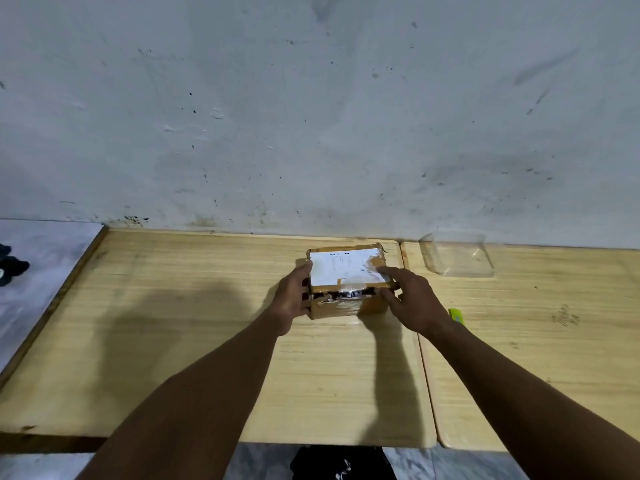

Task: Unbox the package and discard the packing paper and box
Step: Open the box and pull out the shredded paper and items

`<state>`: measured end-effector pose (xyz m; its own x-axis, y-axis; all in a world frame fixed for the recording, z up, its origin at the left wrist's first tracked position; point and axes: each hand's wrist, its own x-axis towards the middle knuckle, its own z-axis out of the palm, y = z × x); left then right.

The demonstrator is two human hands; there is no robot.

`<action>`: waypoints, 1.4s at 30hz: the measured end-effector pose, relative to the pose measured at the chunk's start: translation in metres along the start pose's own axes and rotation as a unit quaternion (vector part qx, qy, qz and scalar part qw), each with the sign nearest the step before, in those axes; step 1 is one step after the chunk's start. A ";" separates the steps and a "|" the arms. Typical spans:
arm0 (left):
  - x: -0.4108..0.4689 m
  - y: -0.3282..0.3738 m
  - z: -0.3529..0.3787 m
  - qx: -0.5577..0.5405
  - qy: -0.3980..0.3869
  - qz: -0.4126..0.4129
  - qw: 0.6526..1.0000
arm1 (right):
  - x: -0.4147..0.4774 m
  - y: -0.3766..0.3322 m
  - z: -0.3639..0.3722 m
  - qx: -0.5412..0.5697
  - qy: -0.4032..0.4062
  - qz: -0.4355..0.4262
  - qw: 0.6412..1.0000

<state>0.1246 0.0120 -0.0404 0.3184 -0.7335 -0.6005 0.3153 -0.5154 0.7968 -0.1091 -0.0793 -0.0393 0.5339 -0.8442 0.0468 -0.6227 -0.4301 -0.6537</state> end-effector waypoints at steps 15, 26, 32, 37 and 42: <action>0.035 0.021 0.015 0.018 0.023 0.128 0.991 | 0.077 -0.019 -0.011 0.045 0.151 0.018 0.987; 0.058 0.029 0.033 0.023 -0.010 0.144 0.989 | 0.077 0.006 0.024 0.058 0.014 0.013 0.998; 0.078 0.040 0.032 0.040 -0.022 0.148 0.988 | 0.092 0.010 0.021 0.057 0.008 0.022 0.998; 0.076 0.040 0.032 0.024 -0.013 0.136 0.990 | 0.089 0.004 0.014 0.022 0.029 0.031 0.999; 0.083 0.035 0.030 0.013 -0.015 0.136 0.991 | 0.090 -0.017 0.005 -0.122 0.096 -0.088 0.984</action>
<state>0.1357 -0.0800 -0.0601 0.3621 -0.8591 -0.3618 0.1977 -0.3085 0.9305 -0.0475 -0.1465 -0.0279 0.5418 -0.7852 0.2998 -0.6623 -0.6185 -0.4229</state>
